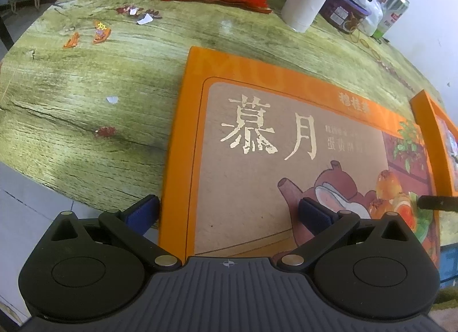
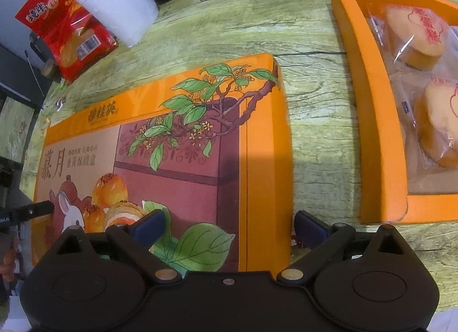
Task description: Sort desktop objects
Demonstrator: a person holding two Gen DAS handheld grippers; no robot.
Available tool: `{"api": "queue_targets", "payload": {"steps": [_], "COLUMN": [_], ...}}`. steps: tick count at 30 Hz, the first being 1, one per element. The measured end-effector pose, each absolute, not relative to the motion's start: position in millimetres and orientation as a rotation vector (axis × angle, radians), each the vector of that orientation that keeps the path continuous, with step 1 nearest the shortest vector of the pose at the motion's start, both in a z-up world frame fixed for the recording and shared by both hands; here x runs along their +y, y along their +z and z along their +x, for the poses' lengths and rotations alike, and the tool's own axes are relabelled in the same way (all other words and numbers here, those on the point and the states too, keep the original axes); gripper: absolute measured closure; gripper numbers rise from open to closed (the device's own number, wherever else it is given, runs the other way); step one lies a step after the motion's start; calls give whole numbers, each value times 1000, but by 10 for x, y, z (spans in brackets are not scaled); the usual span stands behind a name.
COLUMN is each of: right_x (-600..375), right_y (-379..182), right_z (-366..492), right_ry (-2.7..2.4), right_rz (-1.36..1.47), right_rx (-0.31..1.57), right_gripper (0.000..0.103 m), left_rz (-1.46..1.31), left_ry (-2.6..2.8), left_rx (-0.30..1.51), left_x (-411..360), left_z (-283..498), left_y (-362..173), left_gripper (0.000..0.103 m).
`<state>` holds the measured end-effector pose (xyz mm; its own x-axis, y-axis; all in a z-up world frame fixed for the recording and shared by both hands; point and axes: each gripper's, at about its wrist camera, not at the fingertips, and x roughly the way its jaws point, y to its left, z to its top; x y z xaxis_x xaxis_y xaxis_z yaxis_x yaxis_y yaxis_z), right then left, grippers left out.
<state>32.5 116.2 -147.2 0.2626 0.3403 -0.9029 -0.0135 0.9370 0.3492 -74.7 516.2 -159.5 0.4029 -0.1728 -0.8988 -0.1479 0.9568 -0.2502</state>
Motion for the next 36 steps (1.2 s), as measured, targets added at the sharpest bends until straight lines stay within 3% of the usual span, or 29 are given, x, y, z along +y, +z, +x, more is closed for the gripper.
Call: {"api": "queue_targets", "payload": {"steps": [36], "right_x": [1284], "right_y": [-1410], "right_z": [51], "right_ry": [321], "right_rz": [215], "right_rx": [1321], "right_gripper": [10], "left_rz": [-304], "left_ry": [-3], "left_rx": [1150], "left_x": [5192], "left_z": [-732], "left_y": [-1585], "left_gripper": [0]}}
